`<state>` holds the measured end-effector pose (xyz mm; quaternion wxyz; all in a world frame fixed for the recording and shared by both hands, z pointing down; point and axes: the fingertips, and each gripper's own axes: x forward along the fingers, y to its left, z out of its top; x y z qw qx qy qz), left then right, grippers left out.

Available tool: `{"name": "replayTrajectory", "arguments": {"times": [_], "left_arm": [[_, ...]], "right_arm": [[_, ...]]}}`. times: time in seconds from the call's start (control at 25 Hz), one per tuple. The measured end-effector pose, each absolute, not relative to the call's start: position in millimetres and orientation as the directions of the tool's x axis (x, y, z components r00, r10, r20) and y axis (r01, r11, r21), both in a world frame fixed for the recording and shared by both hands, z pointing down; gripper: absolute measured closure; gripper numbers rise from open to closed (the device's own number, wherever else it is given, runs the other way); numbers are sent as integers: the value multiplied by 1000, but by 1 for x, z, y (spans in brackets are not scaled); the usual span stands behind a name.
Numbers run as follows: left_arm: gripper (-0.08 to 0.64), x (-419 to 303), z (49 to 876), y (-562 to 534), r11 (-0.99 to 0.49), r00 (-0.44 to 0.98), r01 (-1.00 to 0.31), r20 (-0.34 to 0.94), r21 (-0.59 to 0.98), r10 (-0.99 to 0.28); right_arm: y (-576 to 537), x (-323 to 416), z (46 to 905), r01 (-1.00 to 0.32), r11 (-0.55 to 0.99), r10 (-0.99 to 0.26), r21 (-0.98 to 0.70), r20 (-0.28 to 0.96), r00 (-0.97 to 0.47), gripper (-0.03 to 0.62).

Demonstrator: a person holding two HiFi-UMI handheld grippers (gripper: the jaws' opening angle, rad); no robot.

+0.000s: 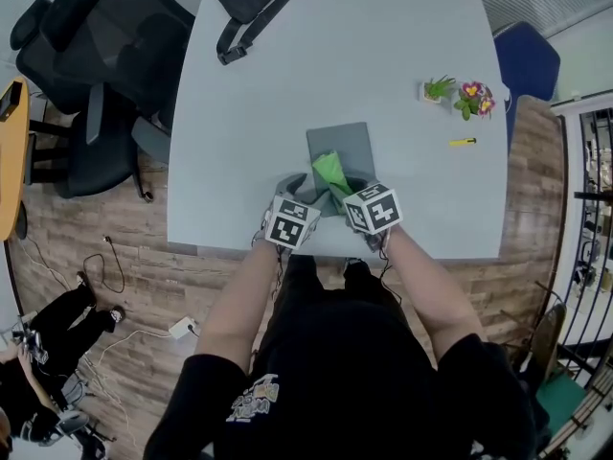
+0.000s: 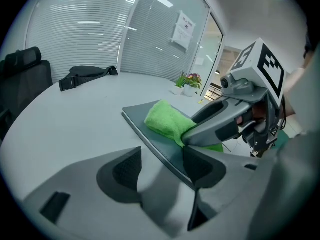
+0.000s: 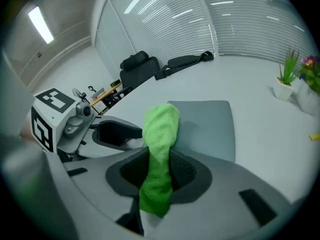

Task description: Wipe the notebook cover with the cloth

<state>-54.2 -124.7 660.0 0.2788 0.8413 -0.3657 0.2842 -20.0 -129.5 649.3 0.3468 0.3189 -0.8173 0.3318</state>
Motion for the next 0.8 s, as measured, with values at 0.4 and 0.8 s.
{"name": "replayTrajectory", "arguments": {"times": [0.4,0.8], "left_arm": [[299,-55,661,-125,-577,571,-773,685,263,-453],[299,-55,660,-125,-576,568,-775,686,261,-454]], "right_arm": [[-91,-13,650,-767,510,-280,-389,768,-576,482],[-67,-13,650,-761,471,-259,-446,755,-603,482]]}}
